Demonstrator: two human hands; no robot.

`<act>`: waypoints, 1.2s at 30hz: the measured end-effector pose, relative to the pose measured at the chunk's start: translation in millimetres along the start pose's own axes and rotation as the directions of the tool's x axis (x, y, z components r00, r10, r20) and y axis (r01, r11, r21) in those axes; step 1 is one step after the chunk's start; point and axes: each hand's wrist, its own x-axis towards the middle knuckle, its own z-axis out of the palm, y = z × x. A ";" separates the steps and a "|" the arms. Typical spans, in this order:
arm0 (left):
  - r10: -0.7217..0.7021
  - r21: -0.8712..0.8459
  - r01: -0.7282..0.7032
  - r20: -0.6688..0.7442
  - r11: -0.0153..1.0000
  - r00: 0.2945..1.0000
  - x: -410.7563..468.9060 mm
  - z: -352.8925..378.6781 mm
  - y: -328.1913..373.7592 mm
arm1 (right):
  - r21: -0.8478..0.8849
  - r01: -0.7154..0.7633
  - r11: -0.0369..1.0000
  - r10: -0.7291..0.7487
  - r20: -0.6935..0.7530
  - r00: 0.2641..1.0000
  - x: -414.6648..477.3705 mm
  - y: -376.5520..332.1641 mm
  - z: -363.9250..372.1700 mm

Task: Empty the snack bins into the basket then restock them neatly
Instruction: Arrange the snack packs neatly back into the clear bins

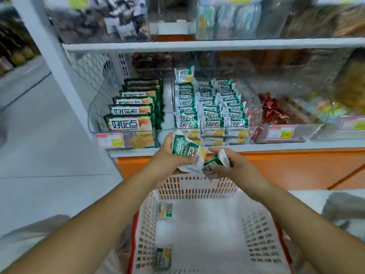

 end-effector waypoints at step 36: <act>0.269 0.010 -0.274 -0.228 0.962 0.936 76.0 -81.0 111.3 | -0.671 0.113 0.733 -0.400 -0.290 0.869 307.9 -122.3 -27.1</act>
